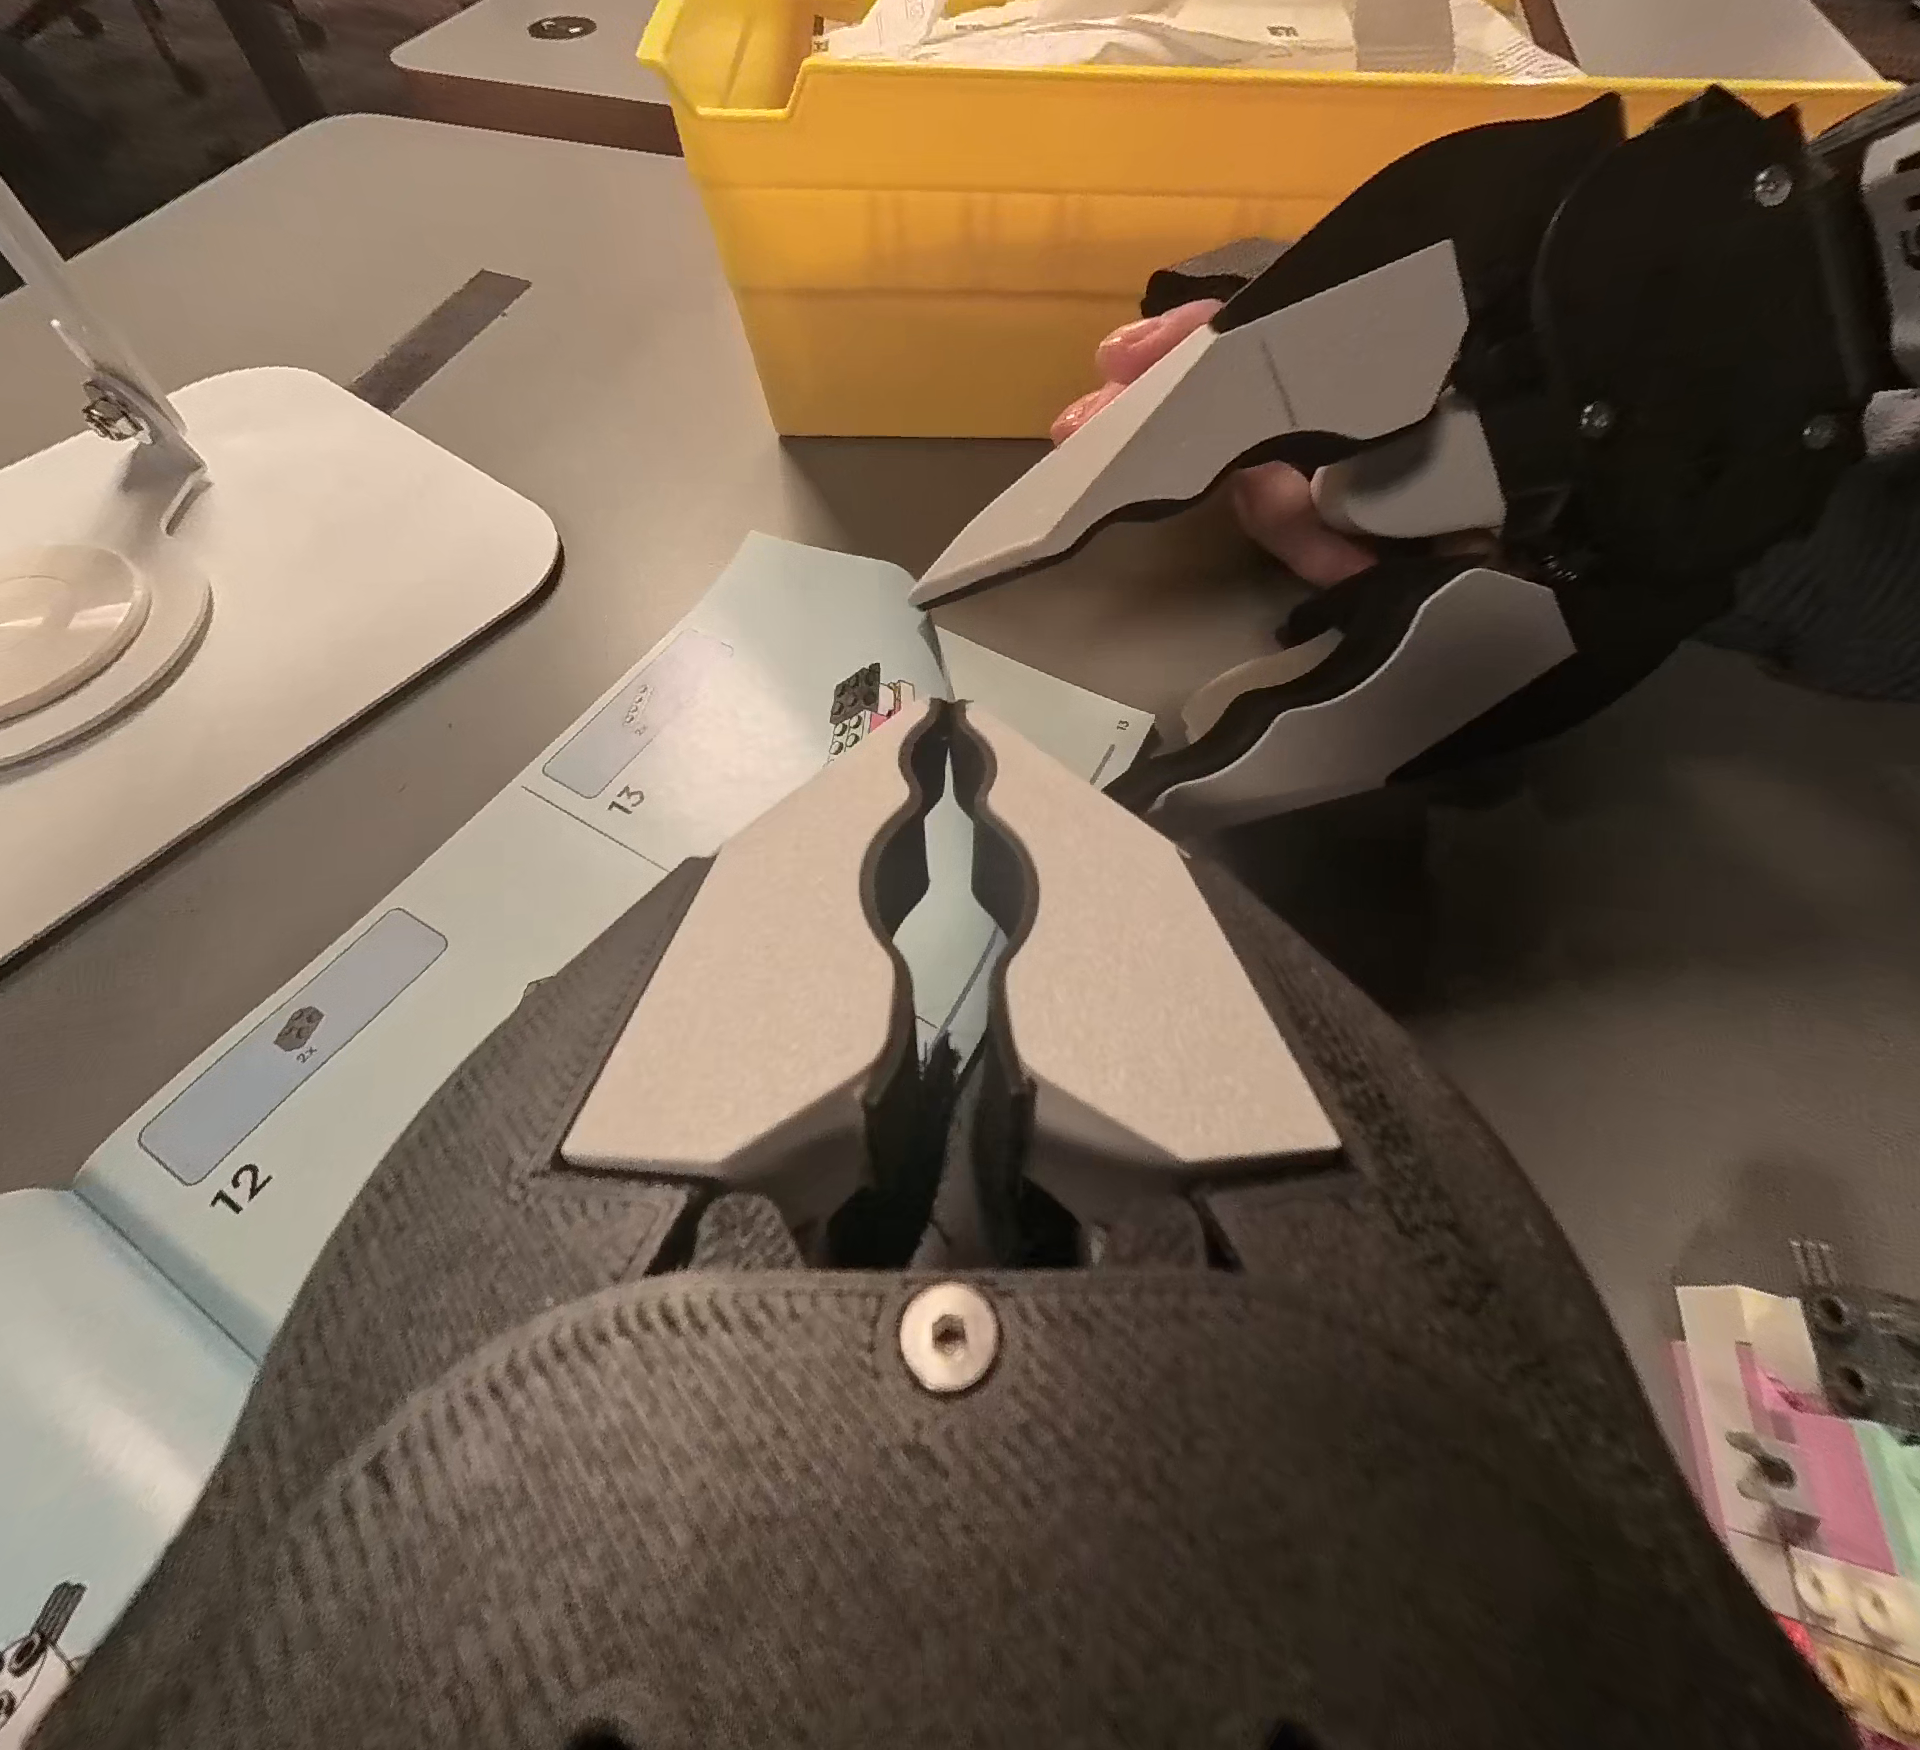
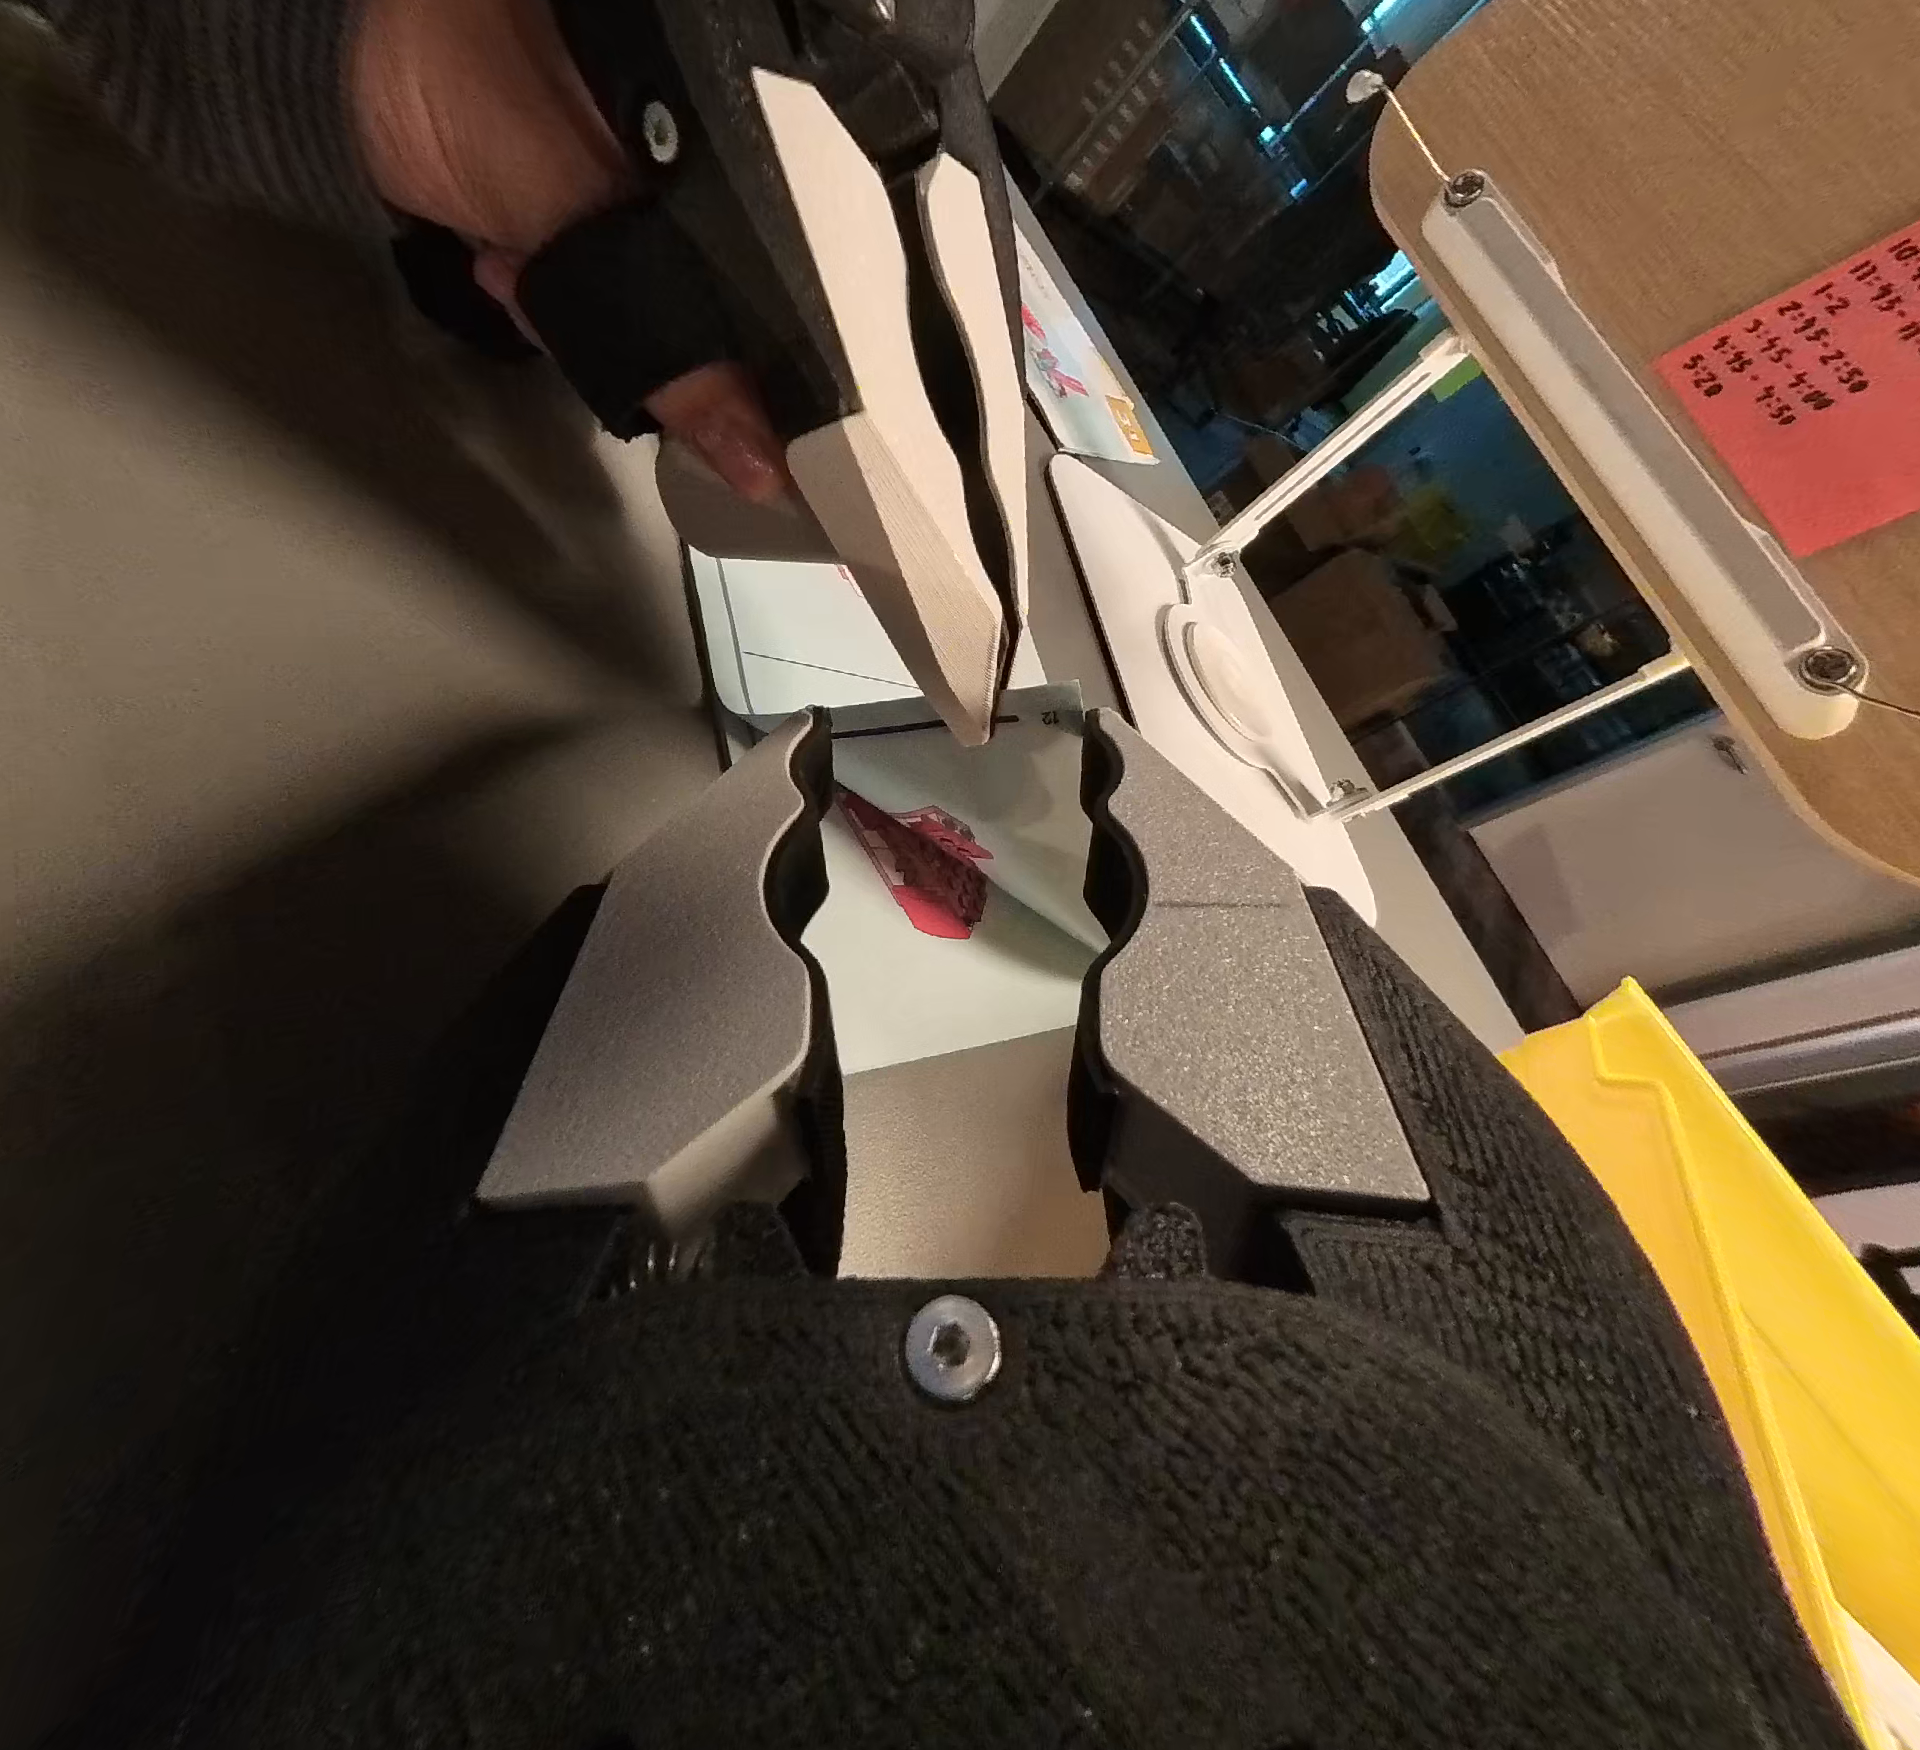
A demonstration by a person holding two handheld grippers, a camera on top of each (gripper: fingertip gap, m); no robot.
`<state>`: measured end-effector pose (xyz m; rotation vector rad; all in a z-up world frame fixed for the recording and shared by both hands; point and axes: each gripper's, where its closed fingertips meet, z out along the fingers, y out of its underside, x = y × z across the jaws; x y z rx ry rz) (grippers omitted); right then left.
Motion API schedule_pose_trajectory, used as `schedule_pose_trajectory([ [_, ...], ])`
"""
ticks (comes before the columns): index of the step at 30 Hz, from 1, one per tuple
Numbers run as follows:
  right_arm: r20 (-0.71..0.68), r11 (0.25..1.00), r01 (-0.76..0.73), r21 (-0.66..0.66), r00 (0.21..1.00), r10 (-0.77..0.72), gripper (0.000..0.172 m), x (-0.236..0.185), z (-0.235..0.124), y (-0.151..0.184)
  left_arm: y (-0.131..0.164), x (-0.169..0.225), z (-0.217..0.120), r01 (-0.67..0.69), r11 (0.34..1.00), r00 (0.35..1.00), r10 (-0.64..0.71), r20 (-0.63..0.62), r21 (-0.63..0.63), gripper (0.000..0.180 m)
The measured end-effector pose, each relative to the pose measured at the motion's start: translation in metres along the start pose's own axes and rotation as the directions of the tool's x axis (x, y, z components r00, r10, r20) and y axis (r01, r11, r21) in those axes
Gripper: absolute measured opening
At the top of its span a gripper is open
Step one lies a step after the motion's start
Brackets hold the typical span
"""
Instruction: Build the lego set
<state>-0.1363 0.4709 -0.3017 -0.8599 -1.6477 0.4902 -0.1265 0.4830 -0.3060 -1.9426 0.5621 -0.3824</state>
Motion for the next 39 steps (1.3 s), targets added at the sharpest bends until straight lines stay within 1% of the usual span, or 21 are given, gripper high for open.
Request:
schedule_pose_trajectory([
  [15,-0.01,1.0,0.024,0.006,1.0,-0.024,0.045,0.0008,-0.001,-0.0016,-0.0007,-0.0007,-0.001,0.03,1.0,1.0,-0.03,-0.009,0.006,0.0],
  [32,-0.026,0.998,0.051,0.021,0.998,-0.051,0.036,0.0019,-0.0029,-0.0045,-0.0003,-0.0021,-0.0016,0.095,0.995,0.995,-0.095,-0.033,0.003,0.0],
  [39,-0.028,0.997,0.068,0.03,0.997,-0.067,0.033,0.0011,-0.0034,-0.0064,0.0006,-0.0024,-0.0009,0.091,0.996,0.996,-0.091,-0.026,-0.004,0.0],
])
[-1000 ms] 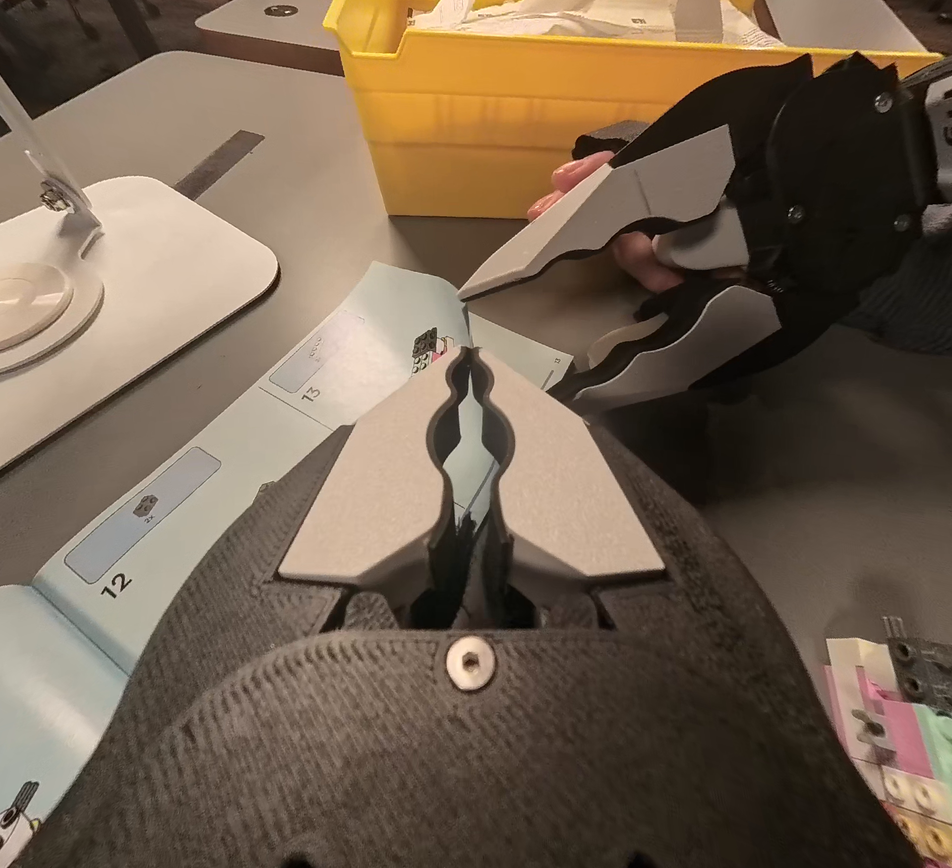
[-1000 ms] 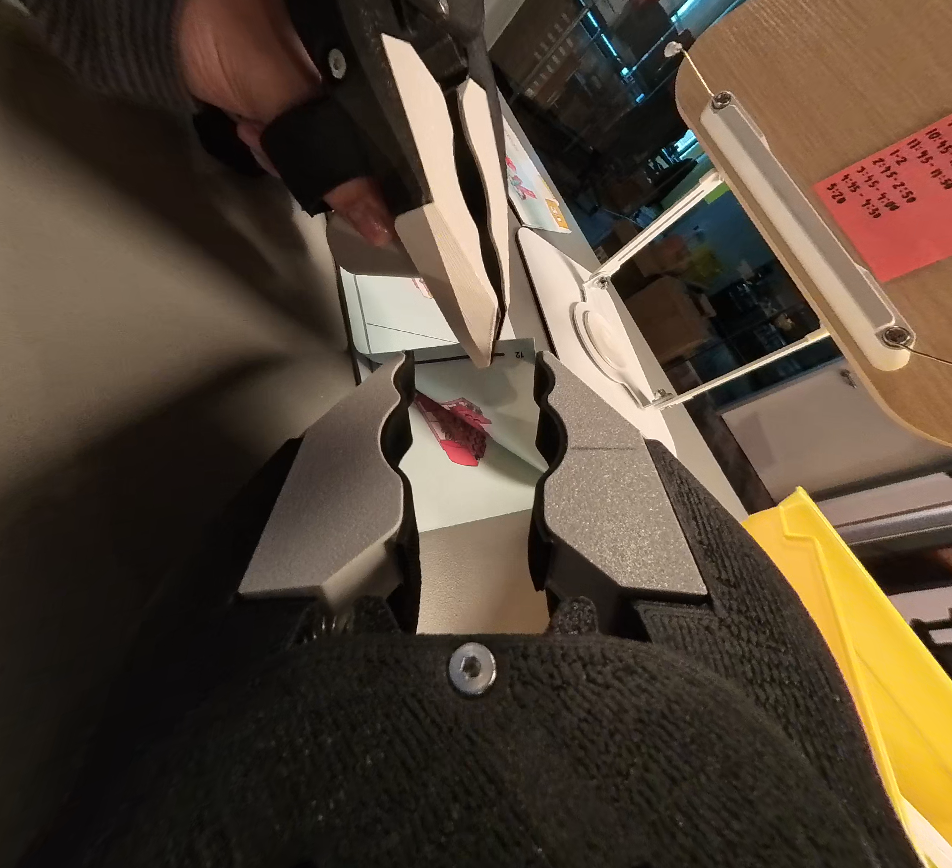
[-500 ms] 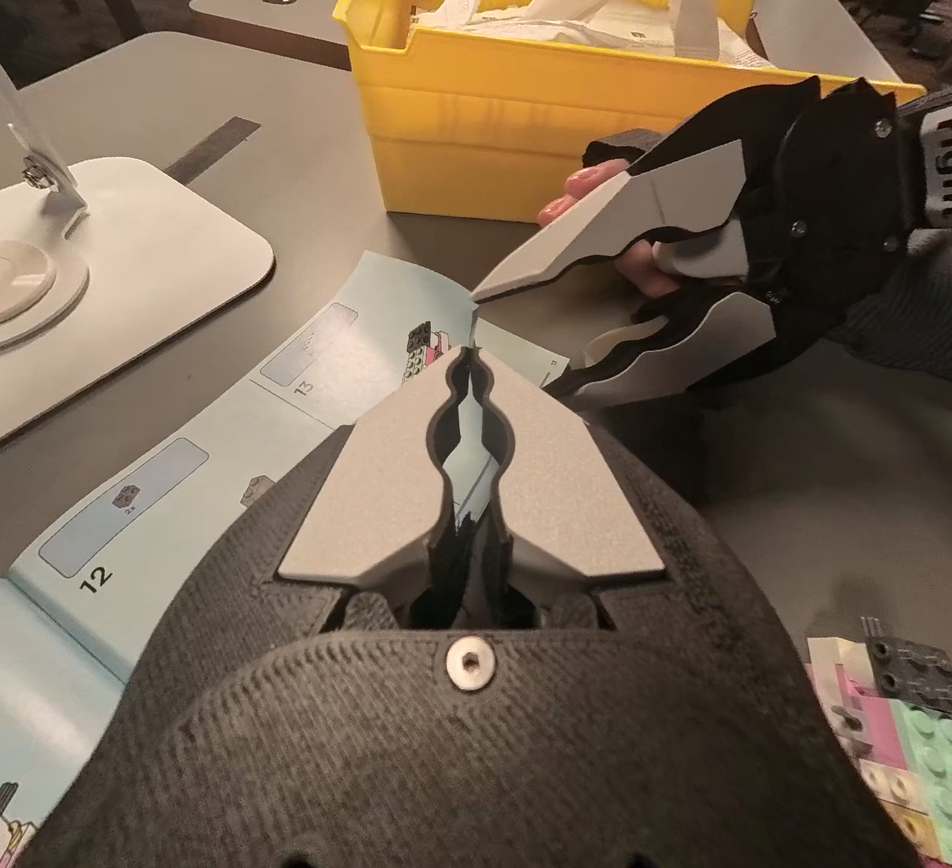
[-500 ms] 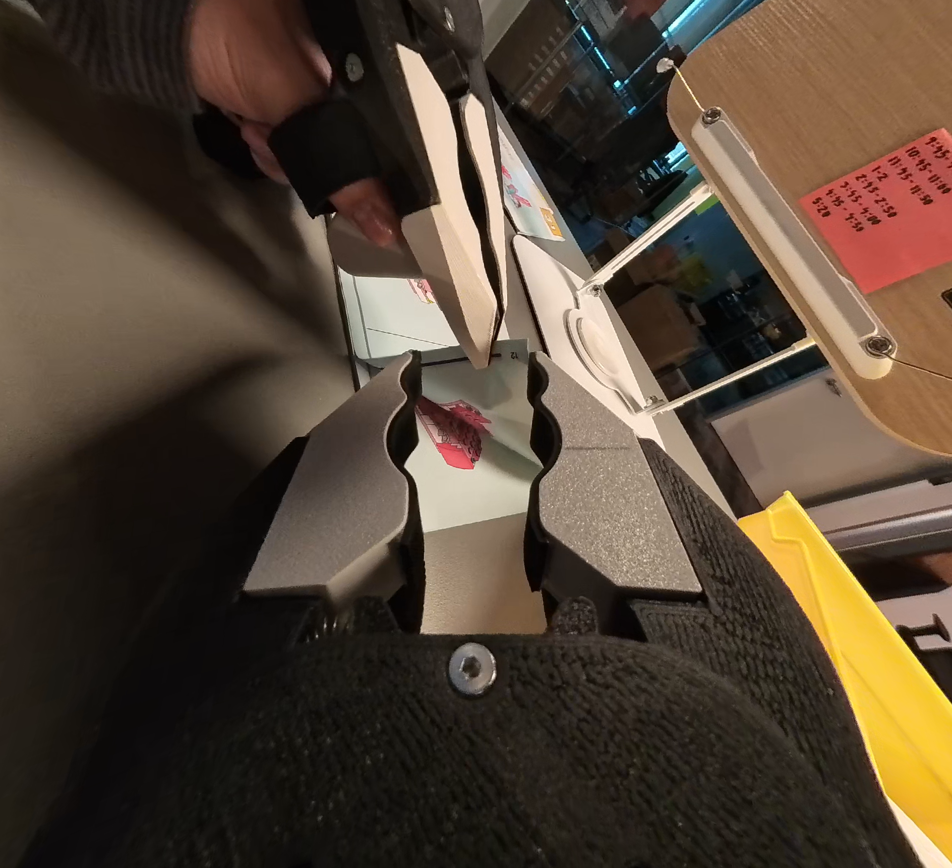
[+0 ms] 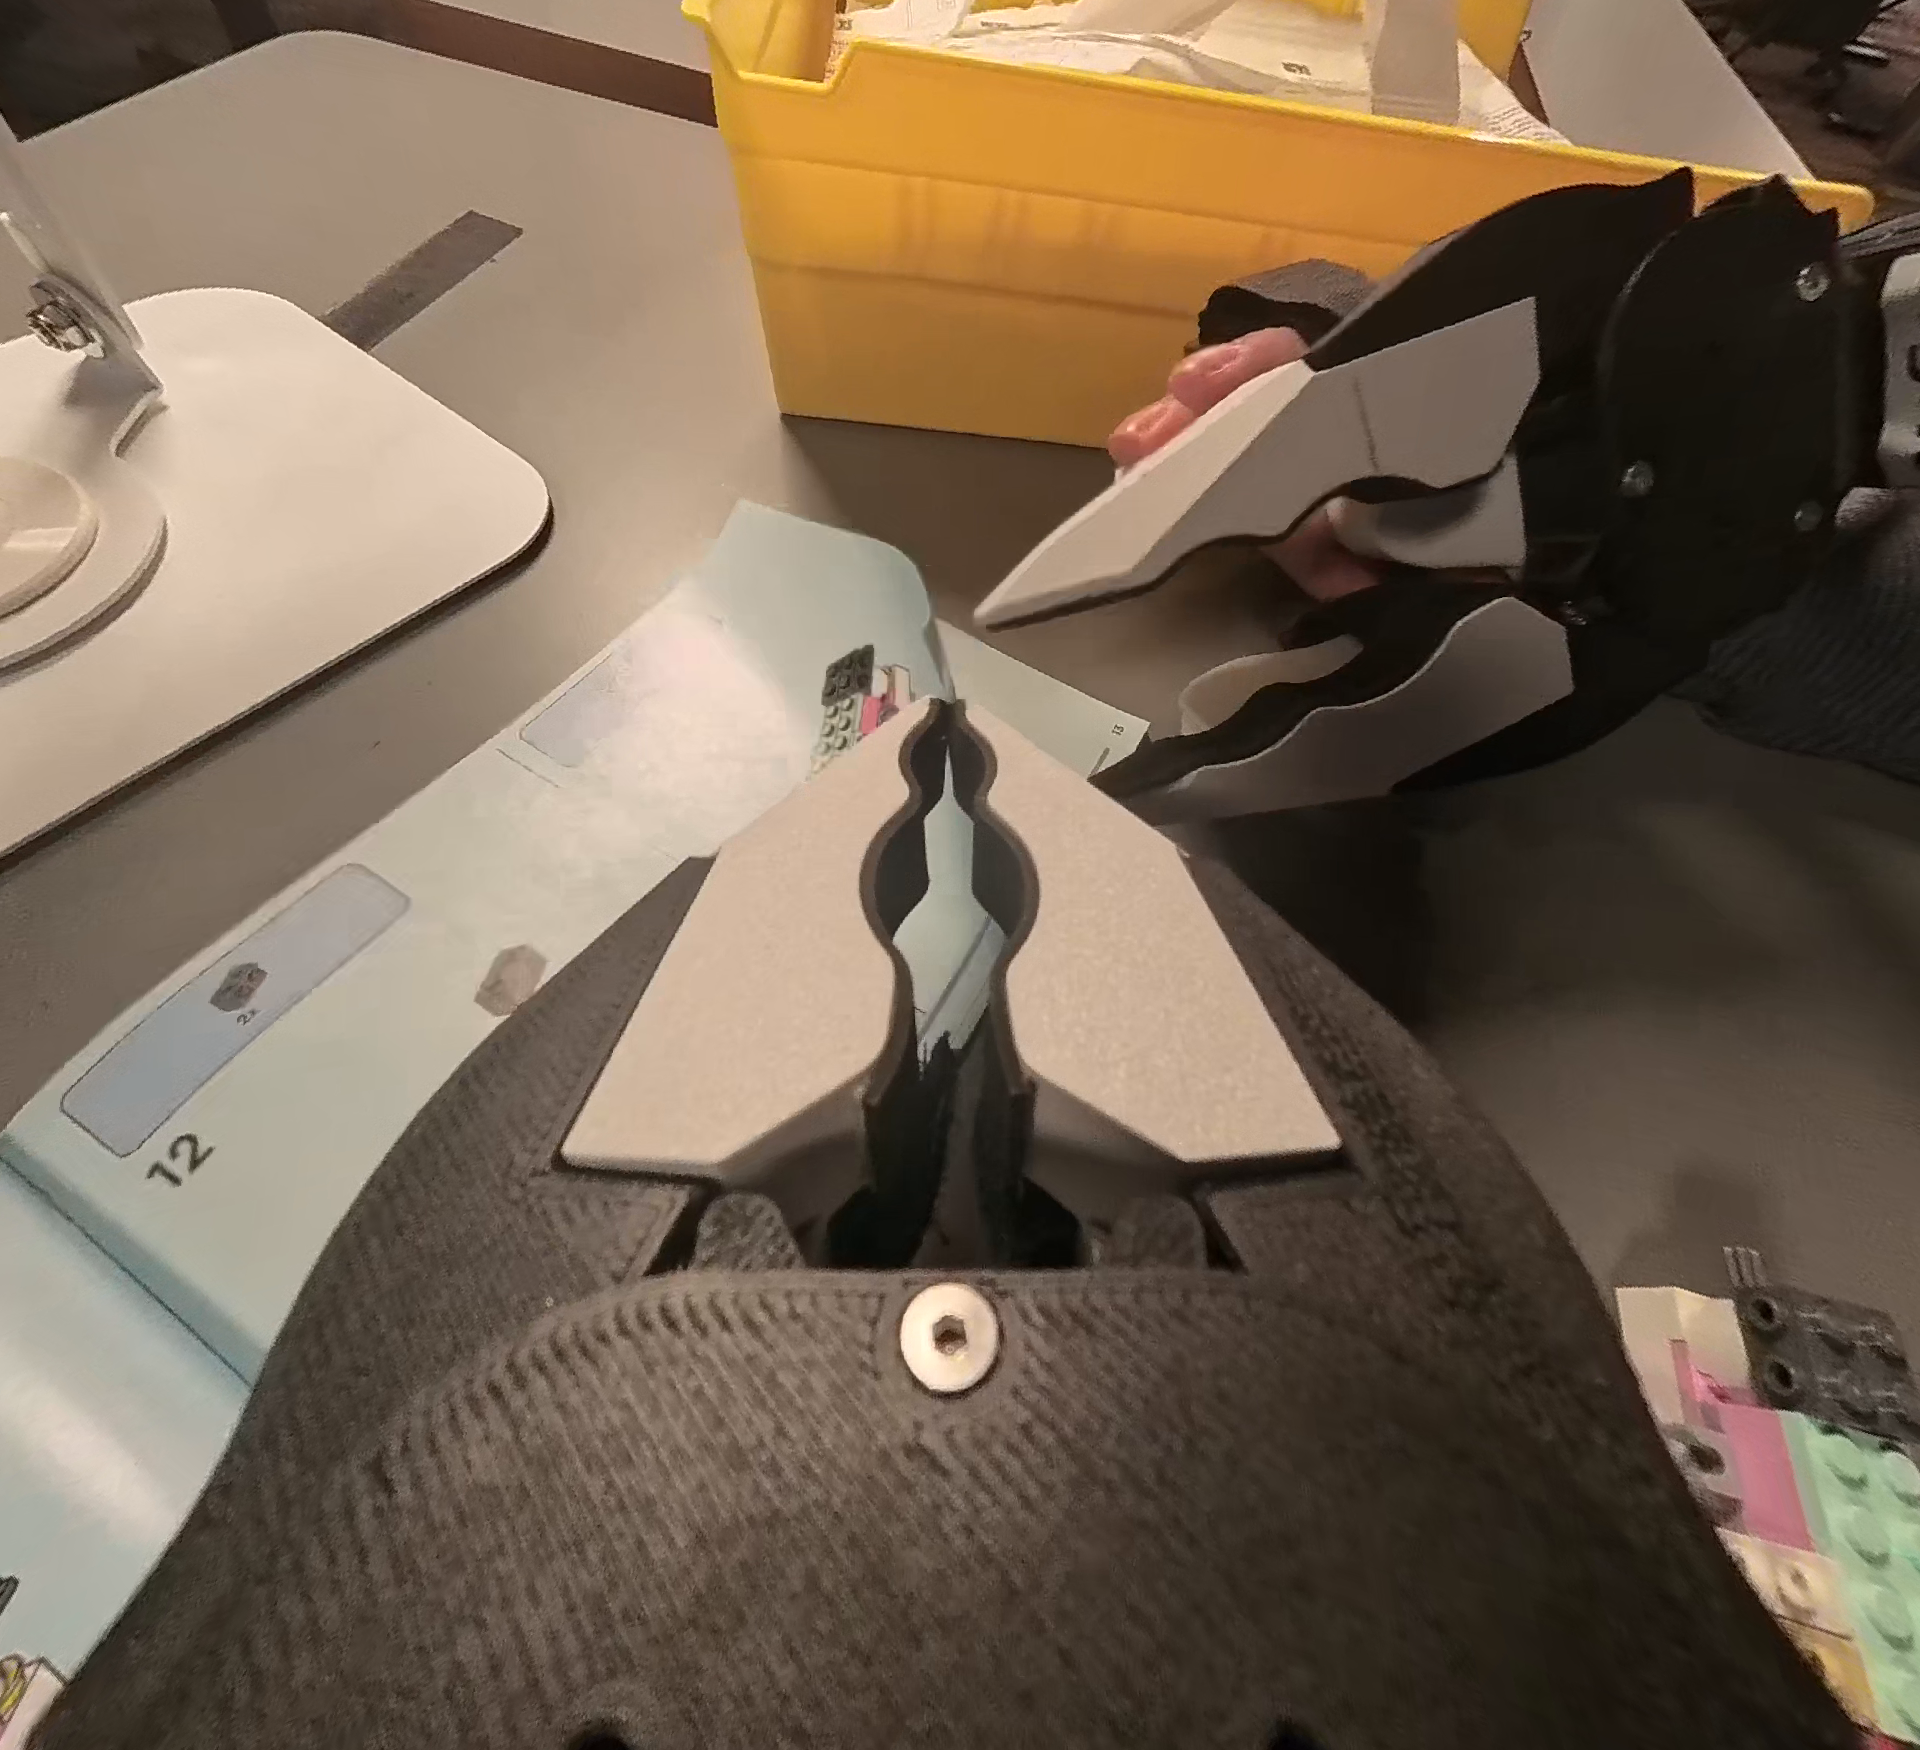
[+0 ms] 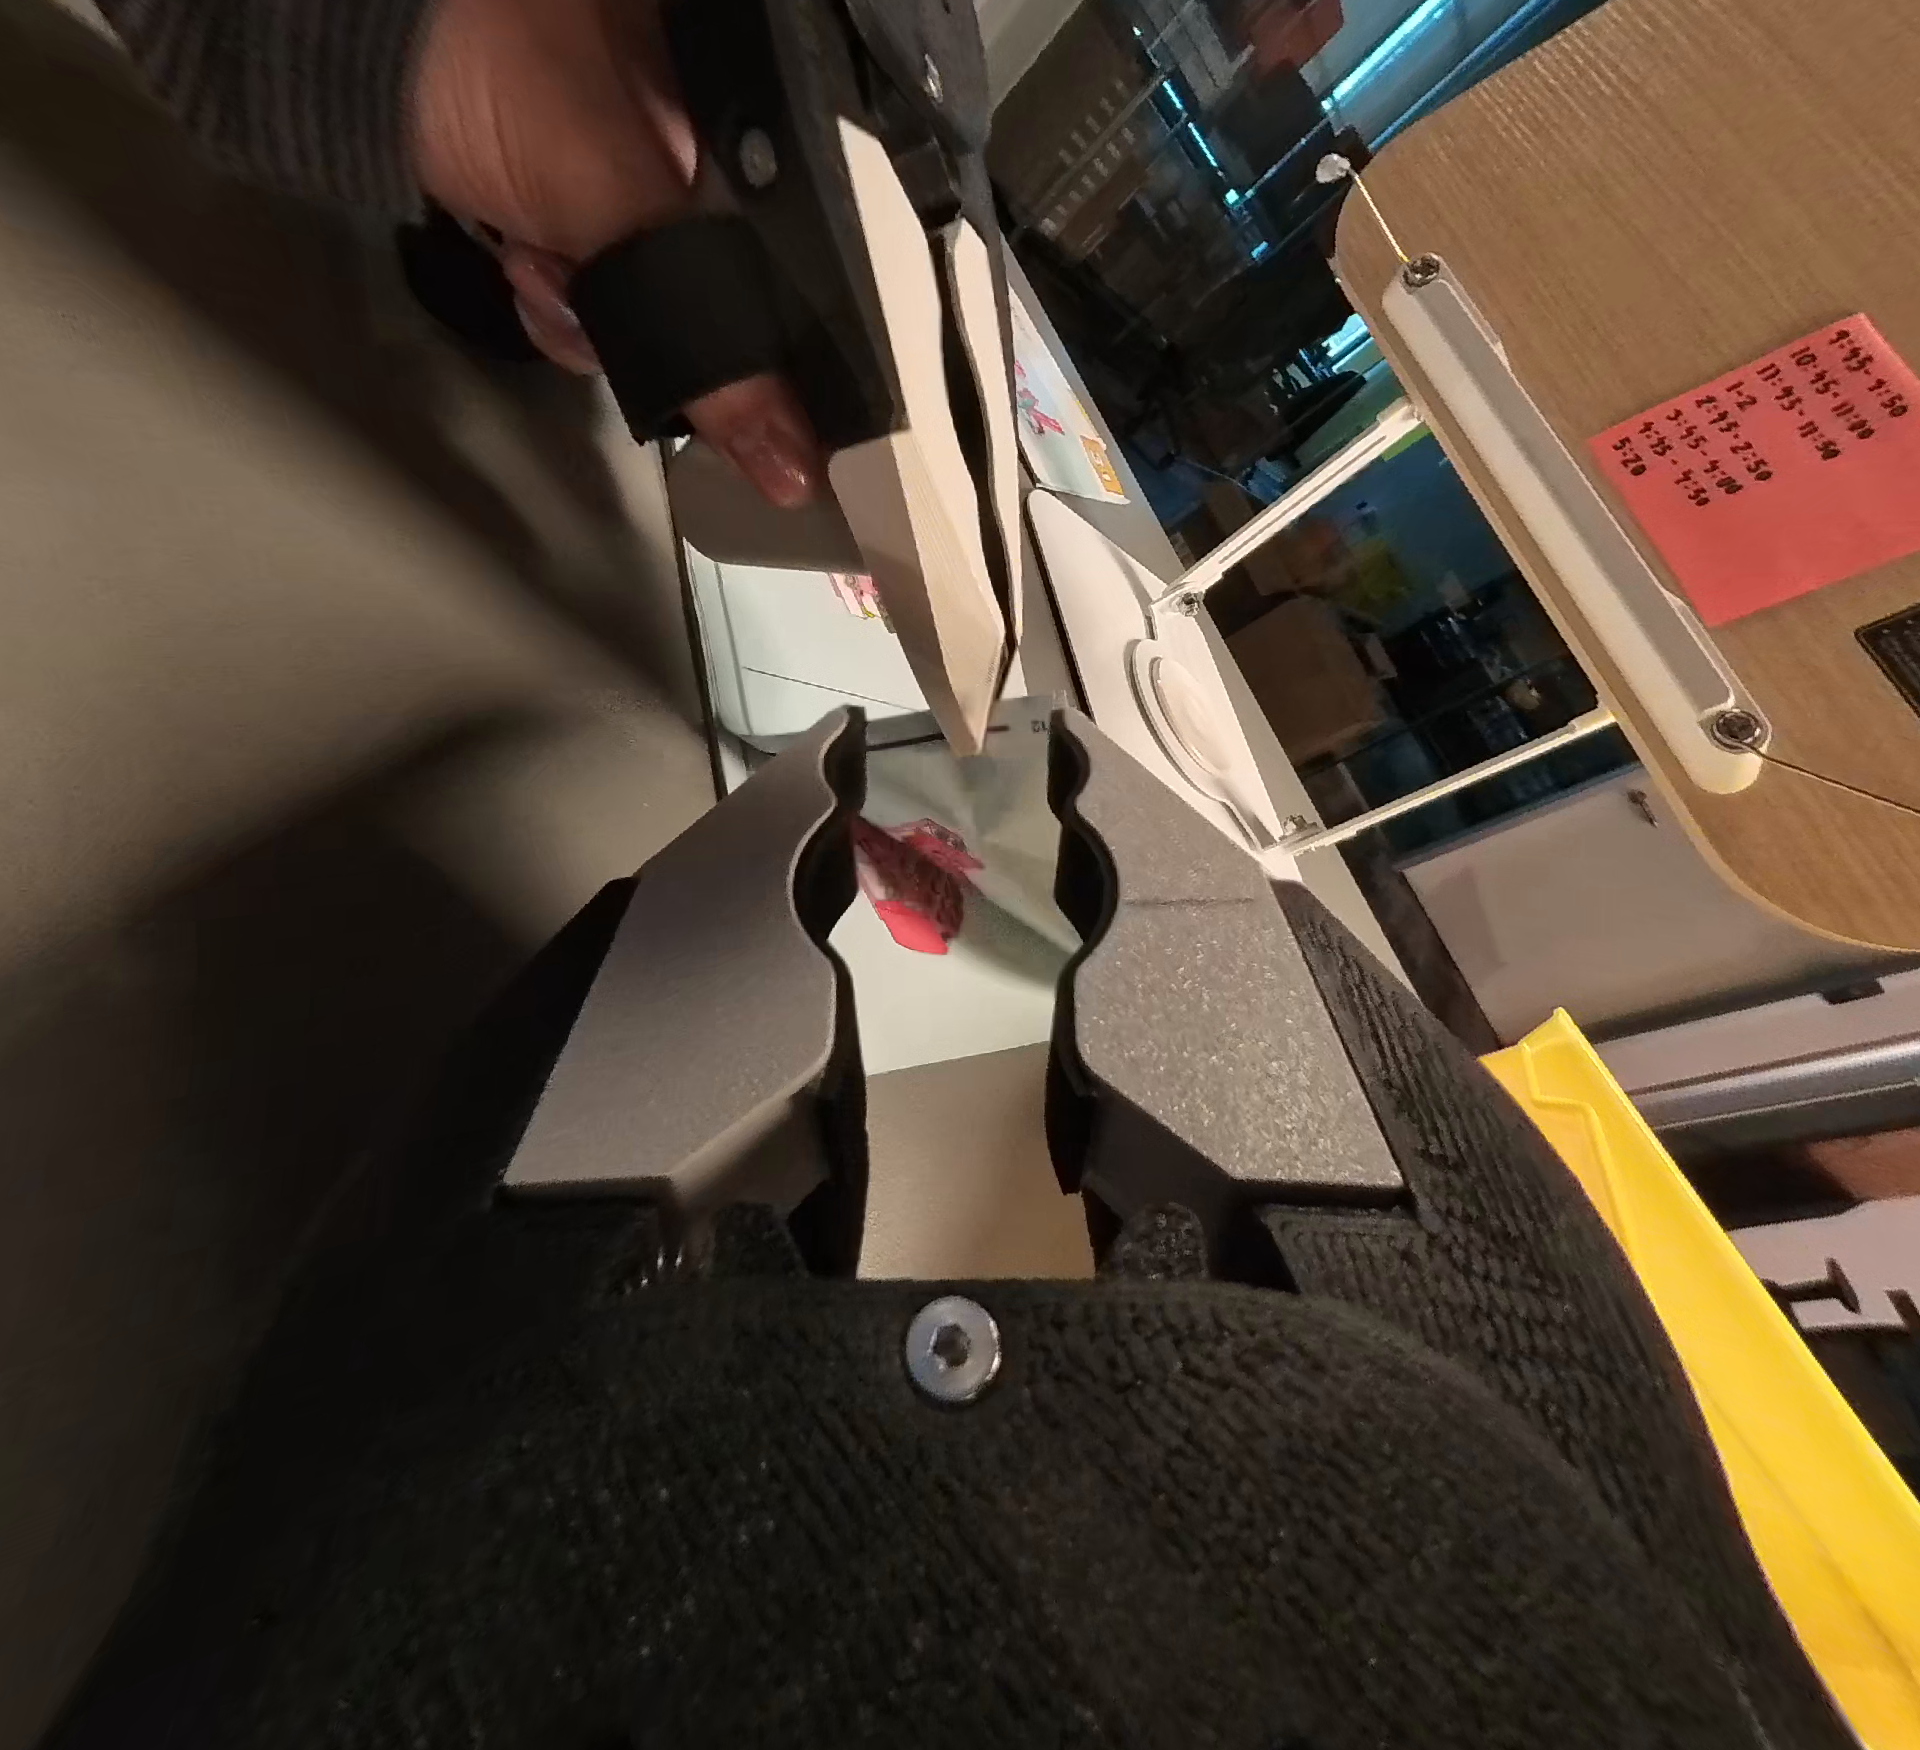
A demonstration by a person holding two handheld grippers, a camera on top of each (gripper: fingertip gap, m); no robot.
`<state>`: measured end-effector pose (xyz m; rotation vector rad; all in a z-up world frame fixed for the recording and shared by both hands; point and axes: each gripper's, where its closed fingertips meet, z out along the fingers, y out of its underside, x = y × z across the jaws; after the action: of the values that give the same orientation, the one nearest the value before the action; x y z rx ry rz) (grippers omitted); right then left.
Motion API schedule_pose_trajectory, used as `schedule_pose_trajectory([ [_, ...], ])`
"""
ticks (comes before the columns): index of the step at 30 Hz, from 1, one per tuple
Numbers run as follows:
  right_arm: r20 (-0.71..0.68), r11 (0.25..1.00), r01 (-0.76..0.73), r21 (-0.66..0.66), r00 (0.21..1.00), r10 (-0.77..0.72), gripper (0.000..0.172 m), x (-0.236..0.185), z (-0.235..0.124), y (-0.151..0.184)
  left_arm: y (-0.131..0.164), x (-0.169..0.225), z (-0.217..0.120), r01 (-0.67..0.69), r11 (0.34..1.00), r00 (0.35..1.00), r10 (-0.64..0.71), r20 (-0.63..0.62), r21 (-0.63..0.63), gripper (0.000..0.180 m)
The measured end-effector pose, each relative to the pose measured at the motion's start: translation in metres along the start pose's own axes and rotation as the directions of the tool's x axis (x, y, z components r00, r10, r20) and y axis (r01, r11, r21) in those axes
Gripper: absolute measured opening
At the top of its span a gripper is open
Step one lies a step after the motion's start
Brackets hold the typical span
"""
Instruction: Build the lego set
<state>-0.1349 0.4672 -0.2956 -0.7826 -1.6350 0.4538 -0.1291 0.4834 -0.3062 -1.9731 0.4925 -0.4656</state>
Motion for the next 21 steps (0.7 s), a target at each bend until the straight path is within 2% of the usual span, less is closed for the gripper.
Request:
schedule_pose_trajectory([
  [3,-0.007,1.0,0.014,0.001,1.0,-0.014,0.031,0.0,0.0001,-0.0005,0.0005,0.001,0.0004,-0.008,1.0,1.0,0.008,-0.003,-0.004,0.0],
  [8,0.002,1.0,-0.027,-0.008,1.0,0.027,0.042,0.0007,0.0014,0.0021,0.0024,0.0058,0.0023,-0.056,0.998,0.998,0.056,-0.01,-0.02,0.0],
  [21,0.016,1.0,-0.013,-0.017,1.0,0.013,0.036,-0.0025,0.0018,0.0038,0.0042,0.0042,0.004,-0.051,0.998,0.999,0.051,-0.002,-0.036,0.0],
])
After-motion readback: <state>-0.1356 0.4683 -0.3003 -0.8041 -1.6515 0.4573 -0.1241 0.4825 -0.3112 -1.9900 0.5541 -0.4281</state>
